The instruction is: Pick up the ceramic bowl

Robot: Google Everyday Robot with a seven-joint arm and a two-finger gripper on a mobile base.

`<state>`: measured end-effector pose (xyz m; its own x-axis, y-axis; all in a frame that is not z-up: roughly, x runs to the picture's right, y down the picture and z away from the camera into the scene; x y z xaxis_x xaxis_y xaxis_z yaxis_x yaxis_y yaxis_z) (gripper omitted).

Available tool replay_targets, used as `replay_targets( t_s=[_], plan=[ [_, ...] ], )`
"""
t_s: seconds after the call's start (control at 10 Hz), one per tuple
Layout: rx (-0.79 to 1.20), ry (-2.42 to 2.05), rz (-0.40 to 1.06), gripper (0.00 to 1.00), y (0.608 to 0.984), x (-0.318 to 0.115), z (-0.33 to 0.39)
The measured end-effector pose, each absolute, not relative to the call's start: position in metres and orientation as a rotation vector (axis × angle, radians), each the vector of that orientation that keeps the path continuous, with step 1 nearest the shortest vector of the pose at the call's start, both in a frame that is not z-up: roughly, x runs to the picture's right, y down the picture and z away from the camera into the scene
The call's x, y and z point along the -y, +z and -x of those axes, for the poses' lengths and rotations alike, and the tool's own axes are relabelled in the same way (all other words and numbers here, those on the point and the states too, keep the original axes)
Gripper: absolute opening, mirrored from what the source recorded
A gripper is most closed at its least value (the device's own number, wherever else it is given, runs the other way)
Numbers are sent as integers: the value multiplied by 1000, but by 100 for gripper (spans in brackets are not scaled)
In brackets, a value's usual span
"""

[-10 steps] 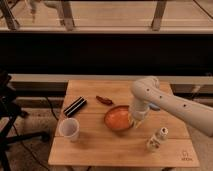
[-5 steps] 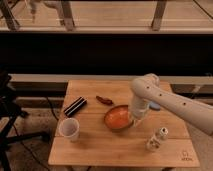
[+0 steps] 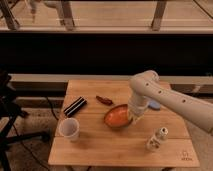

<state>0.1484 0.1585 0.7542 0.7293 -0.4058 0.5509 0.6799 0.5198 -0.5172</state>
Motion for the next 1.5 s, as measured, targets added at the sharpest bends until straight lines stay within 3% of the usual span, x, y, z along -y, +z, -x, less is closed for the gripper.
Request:
replay_targets(
  t_s=[1.5],
  plan=[
    [416, -691, 761, 0, 747, -127, -137]
  ],
)
